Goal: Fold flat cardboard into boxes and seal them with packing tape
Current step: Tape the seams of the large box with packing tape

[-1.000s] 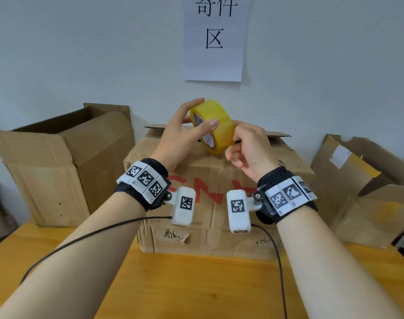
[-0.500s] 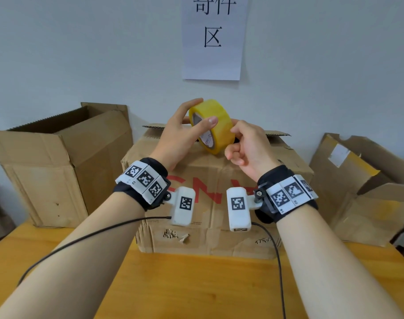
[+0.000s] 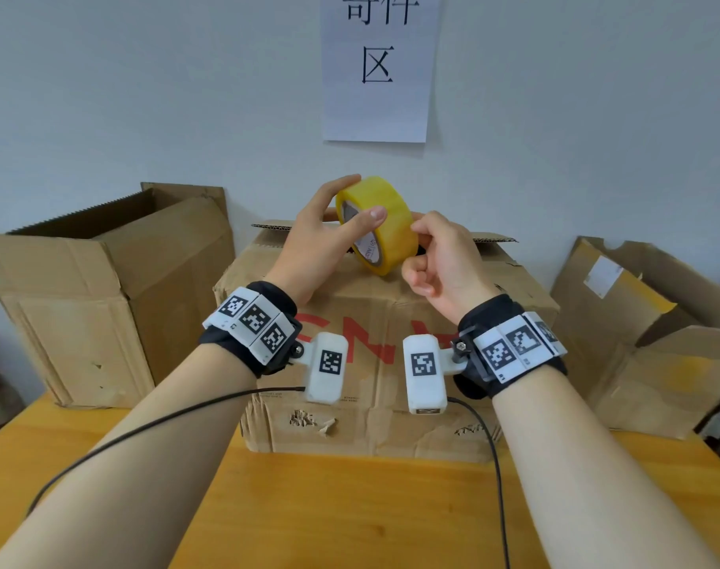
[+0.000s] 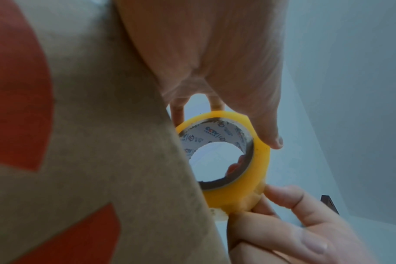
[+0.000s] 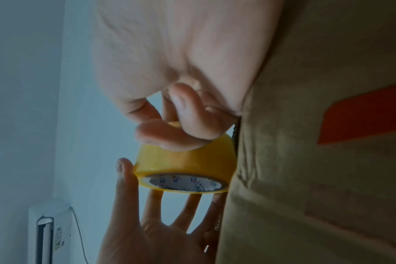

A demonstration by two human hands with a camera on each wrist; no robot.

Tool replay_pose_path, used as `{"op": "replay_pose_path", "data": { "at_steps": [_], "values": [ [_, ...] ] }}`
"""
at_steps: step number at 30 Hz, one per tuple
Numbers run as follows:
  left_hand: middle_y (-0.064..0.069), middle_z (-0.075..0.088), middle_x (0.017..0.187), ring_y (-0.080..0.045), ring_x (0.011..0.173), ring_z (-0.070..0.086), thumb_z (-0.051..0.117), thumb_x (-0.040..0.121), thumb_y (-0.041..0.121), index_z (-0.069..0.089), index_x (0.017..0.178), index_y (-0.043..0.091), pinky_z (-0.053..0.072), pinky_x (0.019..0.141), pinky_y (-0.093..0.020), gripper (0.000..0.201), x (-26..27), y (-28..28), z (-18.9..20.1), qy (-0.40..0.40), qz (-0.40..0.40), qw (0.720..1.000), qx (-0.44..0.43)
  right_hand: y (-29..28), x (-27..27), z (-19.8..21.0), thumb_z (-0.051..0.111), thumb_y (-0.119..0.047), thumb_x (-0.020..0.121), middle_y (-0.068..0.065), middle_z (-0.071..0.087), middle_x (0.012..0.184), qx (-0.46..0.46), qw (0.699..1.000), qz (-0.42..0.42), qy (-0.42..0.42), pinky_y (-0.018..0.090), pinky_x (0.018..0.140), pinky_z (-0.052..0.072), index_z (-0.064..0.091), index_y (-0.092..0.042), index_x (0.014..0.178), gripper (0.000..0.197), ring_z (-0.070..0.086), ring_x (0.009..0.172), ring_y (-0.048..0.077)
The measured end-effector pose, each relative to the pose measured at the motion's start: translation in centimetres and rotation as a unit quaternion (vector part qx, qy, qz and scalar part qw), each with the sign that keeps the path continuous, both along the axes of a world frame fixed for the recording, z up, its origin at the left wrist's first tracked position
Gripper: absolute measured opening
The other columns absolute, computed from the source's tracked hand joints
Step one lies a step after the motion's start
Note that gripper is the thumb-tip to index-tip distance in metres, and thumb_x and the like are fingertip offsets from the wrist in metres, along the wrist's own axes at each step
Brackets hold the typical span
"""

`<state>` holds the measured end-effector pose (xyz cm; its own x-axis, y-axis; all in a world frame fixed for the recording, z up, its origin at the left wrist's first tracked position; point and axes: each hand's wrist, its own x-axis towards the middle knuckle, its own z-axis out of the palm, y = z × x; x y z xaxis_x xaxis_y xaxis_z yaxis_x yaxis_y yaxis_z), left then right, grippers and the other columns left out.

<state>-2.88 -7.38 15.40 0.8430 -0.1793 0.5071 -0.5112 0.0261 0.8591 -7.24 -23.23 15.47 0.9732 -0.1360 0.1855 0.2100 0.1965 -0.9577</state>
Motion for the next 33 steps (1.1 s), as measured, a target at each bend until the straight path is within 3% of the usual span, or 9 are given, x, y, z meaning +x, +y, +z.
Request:
{"op": "replay_pose_path", "data": {
  "at_steps": [7,12,15,17,20,26,30,33],
  "values": [
    [0.006,0.066,0.109,-0.008,0.11,0.063,0.074,0.088,0.038,0.054,0.135,0.038,0.049,0.073,-0.009,0.051,-0.04,0.11,0.02,-0.004,-0.001,1.0,0.005,-0.12,0.06,0.16,0.041,-0.008,0.094,0.011,0.06,0.095,0.017,1.0,-0.001,0.011,0.02,0.032,0.021,0.064,-0.007,0.108,0.026,0.038,0.039,0.014],
    [0.01,0.064,0.113,-0.007,0.116,0.06,0.076,0.086,0.043,0.053,0.132,0.044,0.05,0.081,-0.01,0.052,0.29,0.18,-0.15,-0.015,0.006,1.0,0.019,-0.14,0.12,0.16,0.04,-0.004,0.093,0.004,0.055,0.078,0.042,0.999,0.01,0.014,0.02,0.033,0.02,0.064,-0.008,0.102,0.026,0.034,0.039,0.011],
    [0.009,0.065,0.116,-0.005,0.118,0.059,0.077,0.084,0.045,0.054,0.133,0.044,0.051,0.086,-0.014,0.054,0.47,0.11,-0.31,-0.017,0.01,1.0,0.024,-0.23,0.24,0.13,0.038,-0.001,0.092,0.006,0.054,0.077,0.046,0.999,0.016,0.016,0.02,0.033,0.02,0.064,-0.007,0.1,0.028,0.032,0.039,0.011],
    [0.007,0.065,0.115,-0.008,0.117,0.06,0.078,0.084,0.044,0.054,0.133,0.043,0.052,0.089,-0.018,0.054,0.52,0.12,-0.34,-0.016,0.009,1.0,0.022,-0.22,0.29,0.04,0.037,0.005,0.088,0.007,0.054,0.074,0.029,0.999,0.017,0.01,0.02,0.033,0.02,0.067,-0.007,0.102,0.035,0.032,0.04,0.011],
    [0.003,0.068,0.112,-0.01,0.11,0.065,0.076,0.086,0.041,0.055,0.134,0.04,0.053,0.082,-0.016,0.052,0.51,0.09,-0.26,-0.006,0.002,1.0,0.015,-0.25,0.21,-0.16,0.033,0.013,0.081,0.007,0.056,0.065,-0.009,1.0,0.004,-0.004,0.02,0.034,0.02,0.07,-0.009,0.108,0.05,0.032,0.04,0.014],
    [-0.001,0.071,0.109,-0.011,0.103,0.068,0.075,0.086,0.043,0.055,0.134,0.04,0.051,0.075,-0.013,0.052,0.43,0.02,-0.1,0.004,0.002,1.0,0.013,-0.37,0.45,-0.07,0.041,-0.016,0.099,0.012,0.062,0.104,0.036,0.999,0.028,0.007,0.02,0.034,0.023,0.062,-0.003,0.115,0.03,0.039,0.038,0.016],
    [-0.001,0.07,0.11,-0.011,0.105,0.068,0.075,0.086,0.044,0.055,0.134,0.041,0.052,0.076,-0.014,0.052,0.49,-0.05,-0.1,0.003,0.004,1.0,0.016,-0.39,0.46,0.03,0.04,-0.011,0.096,0.012,0.061,0.098,0.041,0.999,0.024,0.014,0.021,0.034,0.024,0.063,-0.004,0.114,0.03,0.04,0.04,0.016],
    [0.002,0.069,0.113,-0.01,0.111,0.065,0.077,0.085,0.045,0.055,0.133,0.043,0.054,0.085,-0.02,0.053,0.64,-0.07,-0.2,-0.002,0.007,1.0,0.021,-0.43,0.67,0.06,0.039,-0.006,0.093,0.011,0.061,0.092,0.052,0.998,0.017,0.024,0.022,0.034,0.025,0.063,-0.004,0.113,0.031,0.039,0.041,0.015]
  ]
}}
